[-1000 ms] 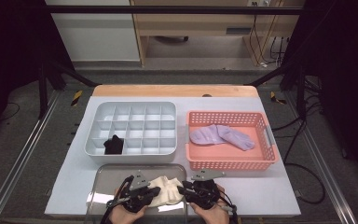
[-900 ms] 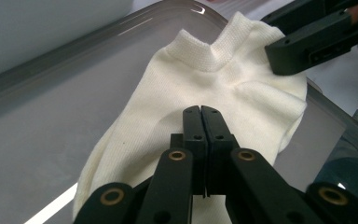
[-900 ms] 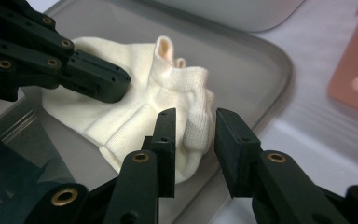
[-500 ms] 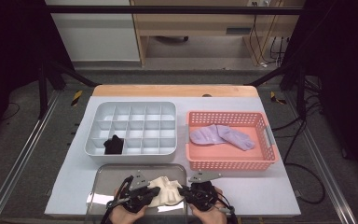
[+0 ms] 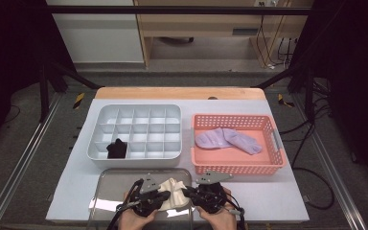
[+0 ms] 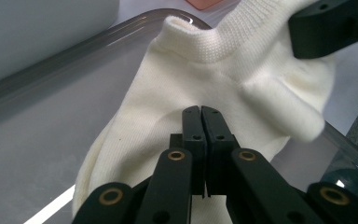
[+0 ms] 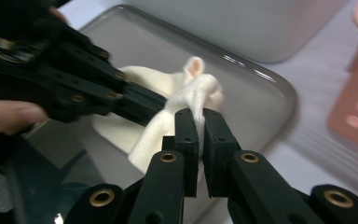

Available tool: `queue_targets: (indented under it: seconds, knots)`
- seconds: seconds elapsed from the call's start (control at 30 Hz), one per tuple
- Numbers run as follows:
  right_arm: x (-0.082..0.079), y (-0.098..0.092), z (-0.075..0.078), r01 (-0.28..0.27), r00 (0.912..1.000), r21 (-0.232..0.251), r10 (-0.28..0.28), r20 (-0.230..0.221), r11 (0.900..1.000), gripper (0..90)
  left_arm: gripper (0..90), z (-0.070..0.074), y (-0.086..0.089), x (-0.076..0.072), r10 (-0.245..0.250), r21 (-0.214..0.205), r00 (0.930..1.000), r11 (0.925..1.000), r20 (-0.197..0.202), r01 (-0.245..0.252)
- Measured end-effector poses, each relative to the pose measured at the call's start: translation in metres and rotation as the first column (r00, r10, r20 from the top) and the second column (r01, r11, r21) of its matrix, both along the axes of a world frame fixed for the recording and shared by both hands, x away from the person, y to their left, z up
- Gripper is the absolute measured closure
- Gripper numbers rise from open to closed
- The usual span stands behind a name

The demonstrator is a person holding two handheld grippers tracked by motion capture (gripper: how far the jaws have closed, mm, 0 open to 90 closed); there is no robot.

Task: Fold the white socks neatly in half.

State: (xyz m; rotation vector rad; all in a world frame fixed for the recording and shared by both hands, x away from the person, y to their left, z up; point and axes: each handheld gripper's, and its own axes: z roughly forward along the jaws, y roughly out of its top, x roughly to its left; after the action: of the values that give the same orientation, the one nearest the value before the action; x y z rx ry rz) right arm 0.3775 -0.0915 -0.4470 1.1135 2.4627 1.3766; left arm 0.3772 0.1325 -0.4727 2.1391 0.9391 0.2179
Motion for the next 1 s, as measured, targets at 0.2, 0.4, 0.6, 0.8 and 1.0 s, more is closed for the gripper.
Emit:
queue_targets:
  seconds: [0.2,0.4,0.6,0.8,1.0]
  knots:
    - [-0.001,0.009,0.004,-0.052,0.9987,0.009,0.052,-0.004,0.9986,86.0,87.7,0.001,0.002,0.001,0.004,-0.021,0.9999,0.9998,-0.012,-0.004]
    - [-0.001,0.006,0.004,-0.033,0.9994,-0.003,0.033,-0.011,0.9995,86.1,86.5,0.015,0.017,-0.002,0.026,-0.092,0.9996,0.9955,0.012,-0.025]
    - [0.000,0.003,0.003,-0.023,0.9997,-0.017,0.023,-0.010,0.9996,86.1,84.9,0.024,0.065,-0.008,0.166,-0.063,0.9851,0.9846,0.045,-0.163]
    - [0.001,0.006,0.004,-0.024,0.9997,-0.038,0.023,-0.008,0.9990,86.1,86.8,0.008,0.075,-0.008,0.169,-0.038,0.9854,0.9848,-0.023,-0.170]
    - [-0.001,0.014,0.010,-0.045,0.9990,-0.049,0.046,0.005,0.9978,86.0,88.3,0.005,0.062,-0.009,0.129,-0.022,0.9915,0.9914,-0.014,-0.129]
